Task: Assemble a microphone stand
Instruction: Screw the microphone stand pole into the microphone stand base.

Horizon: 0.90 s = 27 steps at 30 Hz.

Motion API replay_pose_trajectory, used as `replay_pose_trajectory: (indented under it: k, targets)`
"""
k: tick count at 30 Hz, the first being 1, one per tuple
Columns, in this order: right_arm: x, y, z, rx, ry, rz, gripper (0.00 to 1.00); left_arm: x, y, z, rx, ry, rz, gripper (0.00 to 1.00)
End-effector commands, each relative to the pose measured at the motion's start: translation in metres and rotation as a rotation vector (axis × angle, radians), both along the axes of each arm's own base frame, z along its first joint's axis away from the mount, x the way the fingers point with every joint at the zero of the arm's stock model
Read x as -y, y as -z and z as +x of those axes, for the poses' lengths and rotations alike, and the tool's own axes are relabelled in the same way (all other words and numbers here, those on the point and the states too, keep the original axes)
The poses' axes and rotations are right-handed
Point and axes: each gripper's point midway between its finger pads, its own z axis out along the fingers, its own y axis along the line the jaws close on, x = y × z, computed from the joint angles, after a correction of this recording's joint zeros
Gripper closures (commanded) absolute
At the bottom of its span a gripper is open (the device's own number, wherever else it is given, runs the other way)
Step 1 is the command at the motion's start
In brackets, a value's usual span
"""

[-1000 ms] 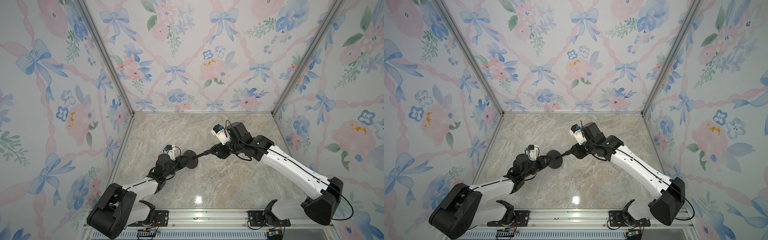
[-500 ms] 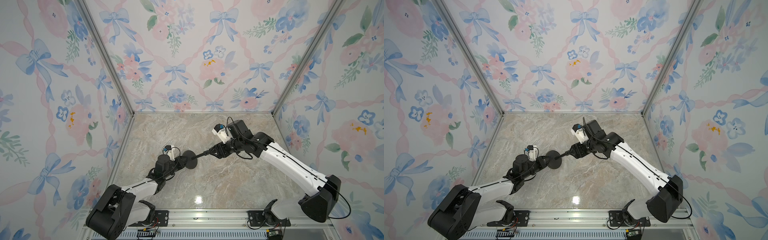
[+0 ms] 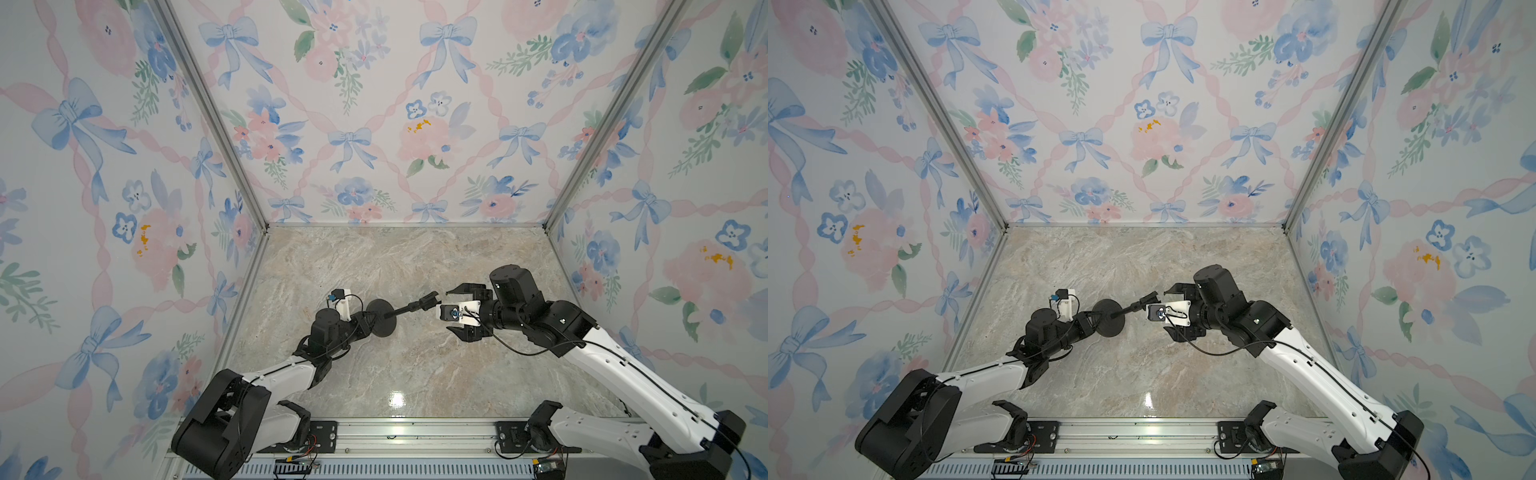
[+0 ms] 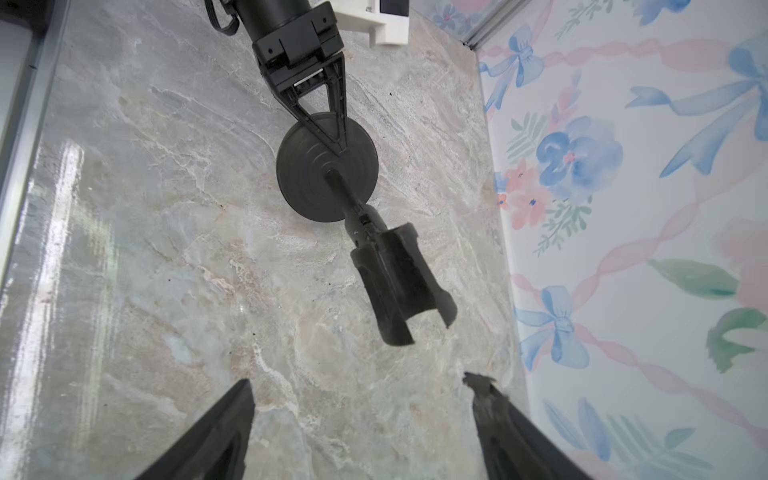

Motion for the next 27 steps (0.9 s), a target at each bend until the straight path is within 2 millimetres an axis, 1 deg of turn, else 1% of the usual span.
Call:
replay_pose_trajectory:
  k: [1, 4, 5, 6, 9, 11, 13, 16, 18, 24, 27]
  targets:
    - [-0.022, -0.001, 0.014, 0.165, -0.161, -0.103, 0.17, 0.010, -0.037, 0.008, 0.125, 0.032, -0.027, 1.00]
    - [-0.030, 0.010, 0.019, 0.099, -0.169, -0.150, 0.20, 0.010, -0.039, 0.007, 0.128, 0.033, -0.027, 1.00]
    - [-0.032, 0.013, 0.020, 0.071, -0.159, -0.158, 0.24, 0.010, -0.039, 0.007, 0.128, 0.034, -0.026, 1.00]
    - [-0.033, 0.016, 0.022, 0.043, -0.147, -0.168, 0.30, 0.010, -0.040, 0.007, 0.129, 0.034, -0.026, 1.00]
    - [-0.033, 0.018, 0.022, -0.049, -0.086, -0.155, 0.43, 0.010, -0.039, 0.007, 0.126, 0.031, -0.025, 1.00]
    - [-0.032, 0.019, 0.019, -0.106, -0.050, -0.136, 0.52, 0.009, -0.040, 0.008, 0.125, 0.029, -0.028, 1.00]
    - [-0.030, 0.023, 0.016, -0.166, 0.004, -0.118, 0.58, 0.008, -0.040, 0.008, 0.124, 0.024, -0.031, 1.00]
    - [-0.028, 0.029, 0.011, -0.261, 0.073, -0.086, 0.63, 0.007, -0.043, 0.008, 0.131, 0.017, -0.034, 1.00]
    - [-0.030, 0.032, 0.006, -0.348, 0.128, -0.044, 0.64, 0.006, -0.044, 0.008, 0.138, 0.013, -0.035, 1.00]
    - [-0.039, 0.033, 0.016, -0.640, 0.460, 0.130, 0.64, 0.003, -0.050, 0.008, 0.157, -0.004, -0.041, 1.00]
    - [-0.048, 0.031, 0.015, -0.823, 0.563, 0.233, 0.64, 0.001, -0.051, 0.008, 0.161, -0.011, -0.040, 1.00]
